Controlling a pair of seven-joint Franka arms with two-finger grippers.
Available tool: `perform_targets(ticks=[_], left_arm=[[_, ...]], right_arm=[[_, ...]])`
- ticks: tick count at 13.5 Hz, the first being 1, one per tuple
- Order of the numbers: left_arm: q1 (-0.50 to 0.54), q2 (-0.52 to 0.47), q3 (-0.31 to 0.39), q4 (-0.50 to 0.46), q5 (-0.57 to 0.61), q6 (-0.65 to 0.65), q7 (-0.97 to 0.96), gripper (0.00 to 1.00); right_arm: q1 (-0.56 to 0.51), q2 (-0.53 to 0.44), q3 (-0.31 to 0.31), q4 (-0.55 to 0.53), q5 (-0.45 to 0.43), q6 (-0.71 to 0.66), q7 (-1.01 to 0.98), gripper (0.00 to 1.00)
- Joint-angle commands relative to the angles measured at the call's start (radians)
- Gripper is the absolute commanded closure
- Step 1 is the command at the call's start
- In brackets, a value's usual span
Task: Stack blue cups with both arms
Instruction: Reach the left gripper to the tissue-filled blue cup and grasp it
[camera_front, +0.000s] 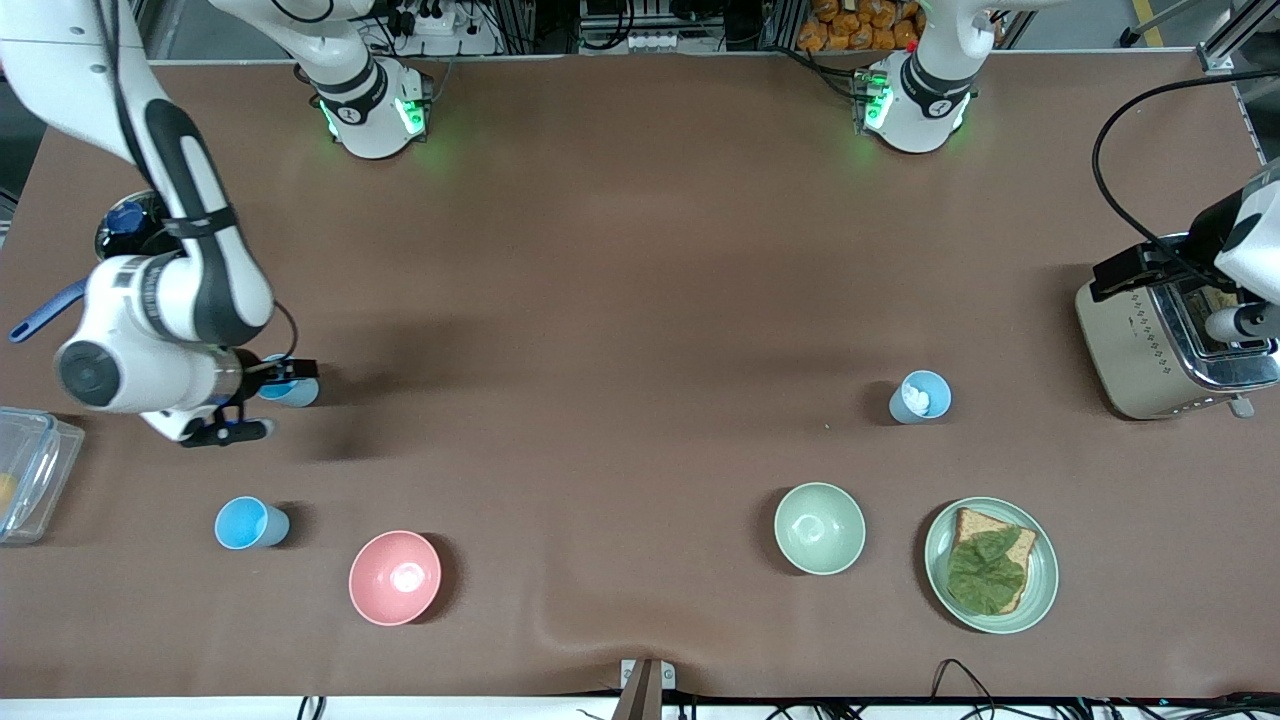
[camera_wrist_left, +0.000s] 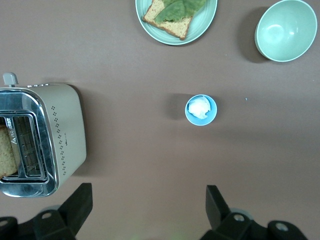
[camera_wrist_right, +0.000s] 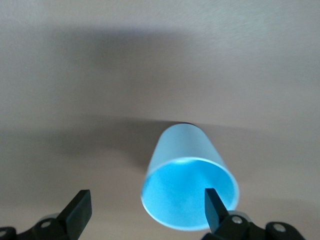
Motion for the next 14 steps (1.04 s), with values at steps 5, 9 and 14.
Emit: perform_targets(ticks=[5, 9, 14], left_arm=[[-0.004, -0.008, -0.005, -0.117, 0.001, 0.119, 0.004, 0.00], [-0.007, -0.008, -0.005, -0.224, 0.001, 0.251, 0.004, 0.00], [-0.010, -0.008, -0.014, -0.396, -0.015, 0.458, 0.003, 0.00]], right_arm=[[-0.042, 0.005, 0.000, -0.064, -0.007, 0.109, -0.009, 0.83], [-0.033, 0.002, 0.000, -0.064, -0.007, 0.099, -0.009, 1.00], [-0.024, -0.033, 0.002, -0.056, -0.007, 0.047, -0.009, 1.00]])
